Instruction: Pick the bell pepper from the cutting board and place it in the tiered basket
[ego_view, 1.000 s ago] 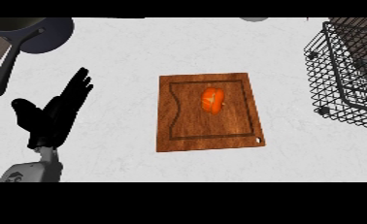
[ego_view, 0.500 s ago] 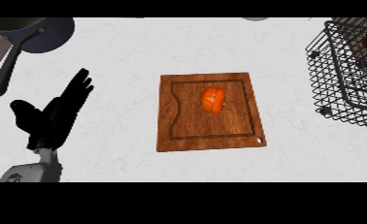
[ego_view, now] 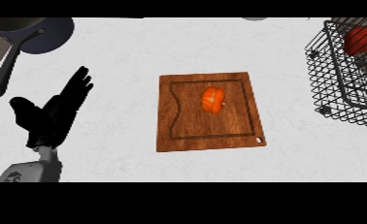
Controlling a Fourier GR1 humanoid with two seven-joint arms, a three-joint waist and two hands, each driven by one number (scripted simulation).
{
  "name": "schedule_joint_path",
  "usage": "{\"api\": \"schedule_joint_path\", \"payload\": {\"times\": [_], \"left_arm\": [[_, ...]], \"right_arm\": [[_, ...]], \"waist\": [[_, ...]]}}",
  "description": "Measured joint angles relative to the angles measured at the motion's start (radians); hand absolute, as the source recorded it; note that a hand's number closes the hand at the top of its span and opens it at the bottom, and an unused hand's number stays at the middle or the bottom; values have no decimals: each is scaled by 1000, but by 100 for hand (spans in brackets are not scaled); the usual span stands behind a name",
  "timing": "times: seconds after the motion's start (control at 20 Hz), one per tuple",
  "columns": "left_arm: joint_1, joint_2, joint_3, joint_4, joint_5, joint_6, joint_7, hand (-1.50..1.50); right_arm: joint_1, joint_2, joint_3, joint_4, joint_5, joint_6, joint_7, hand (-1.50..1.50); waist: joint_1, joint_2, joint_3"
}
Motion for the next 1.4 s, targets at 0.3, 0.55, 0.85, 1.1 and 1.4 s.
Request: {"api": "schedule_joint_path", "payload": {"times": [0.3, 0.55, 0.85, 1.1, 1.4], "left_arm": [[4, -2, 6, 1, -2, 4, -1, 0], [23, -6, 1, -21, -8, 3, -5, 0], [30, -10, 4, -15, -8, -2, -18, 0], [18, -6, 14, -4, -6, -3, -16, 0], [3, 1, 28, 0, 4, -7, -6, 0]], "right_arm": [[-72, -5, -144, 82, -158, 24, 46, -150], [-102, -93, -251, 194, -239, 27, 26, -150], [-72, -264, -358, 341, -298, 63, 1, -150], [-1, -394, -435, 462, -339, 131, -61, -150], [99, -525, -496, 569, -372, 244, -111, -150]], "waist": [[6, 11, 12], [11, 18, 17], [9, 21, 19], [8, 25, 21], [5, 25, 24]]}}
